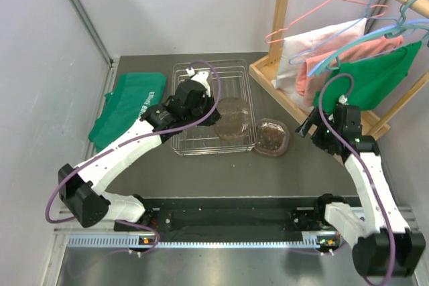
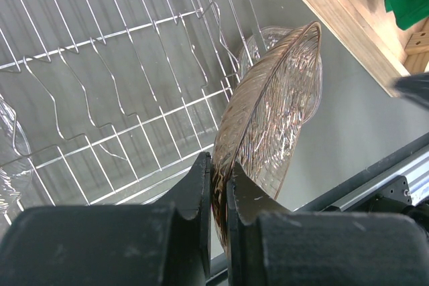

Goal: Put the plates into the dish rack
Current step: Insert the plate into the dish rack.

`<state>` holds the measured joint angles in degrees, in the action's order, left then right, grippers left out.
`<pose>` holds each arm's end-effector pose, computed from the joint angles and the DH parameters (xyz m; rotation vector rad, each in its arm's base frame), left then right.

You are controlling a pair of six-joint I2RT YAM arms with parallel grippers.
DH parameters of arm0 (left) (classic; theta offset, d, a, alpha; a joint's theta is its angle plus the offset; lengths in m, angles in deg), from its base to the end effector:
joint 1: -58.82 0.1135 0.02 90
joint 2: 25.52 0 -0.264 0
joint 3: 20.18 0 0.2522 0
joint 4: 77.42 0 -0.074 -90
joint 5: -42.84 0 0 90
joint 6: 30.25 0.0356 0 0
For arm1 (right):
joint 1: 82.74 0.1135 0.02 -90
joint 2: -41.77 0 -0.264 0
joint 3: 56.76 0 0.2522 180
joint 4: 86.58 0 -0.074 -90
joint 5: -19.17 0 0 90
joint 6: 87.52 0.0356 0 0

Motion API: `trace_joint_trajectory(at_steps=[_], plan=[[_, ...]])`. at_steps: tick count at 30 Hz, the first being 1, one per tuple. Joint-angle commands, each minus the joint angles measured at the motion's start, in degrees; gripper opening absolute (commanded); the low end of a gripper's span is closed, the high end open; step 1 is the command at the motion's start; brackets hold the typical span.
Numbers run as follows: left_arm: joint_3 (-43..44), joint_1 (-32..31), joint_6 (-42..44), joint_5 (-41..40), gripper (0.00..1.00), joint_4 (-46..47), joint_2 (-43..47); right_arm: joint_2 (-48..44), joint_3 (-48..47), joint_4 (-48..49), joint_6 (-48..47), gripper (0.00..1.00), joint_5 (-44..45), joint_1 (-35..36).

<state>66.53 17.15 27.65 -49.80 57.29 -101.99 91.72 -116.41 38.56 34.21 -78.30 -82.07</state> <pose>0.2223 -0.1956 0.3521 0.1618 2.2580 -0.6648 0.1757 0.0067 0.2806 0.5781 2.3209 0.4251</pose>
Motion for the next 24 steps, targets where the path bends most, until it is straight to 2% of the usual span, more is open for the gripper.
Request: trace_joint_trajectory(at_steps=[1, 4, 7, 13, 18, 21, 24], plan=[[-0.17, 0.1, 0.28, 0.26, 0.0, 2.17, 2.29, 9.86, 2.65, 5.24, 0.09, 0.95, -11.42, -6.88], [-0.79, 0.19, 0.11, 0.09, 0.0, 2.17, 2.64, 12.88, 2.38, 5.16, 0.53, 0.92, -12.93, -7.87], [-1.4, 0.19, 0.19, -0.35, 0.0, 1.91, 3.08, 11.4, 2.82, 4.63, 1.06, 0.92, -11.09, -7.87], [-0.71, 0.36, 0.98, -2.11, 0.0, 0.51, 3.69, -3.53, 6.86, 4.89, 0.62, 0.95, -14.59, -7.87], [2.19, 1.33, 3.35, -7.89, 0.0, -3.09, 2.73, -13.11, 8.62, 6.02, 0.01, 0.95, -23.54, -7.78], [5.18, 2.82, 5.02, -12.11, 0.0, -6.78, 1.24, -13.92, 7.58, 6.47, -1.31, 0.95, -29.35, -6.83], [8.26, 4.05, 6.6, -18.77, 0.0, -10.83, -0.43, -14.01, 5.91, 6.03, -3.16, 0.95, -29.72, -5.07]])
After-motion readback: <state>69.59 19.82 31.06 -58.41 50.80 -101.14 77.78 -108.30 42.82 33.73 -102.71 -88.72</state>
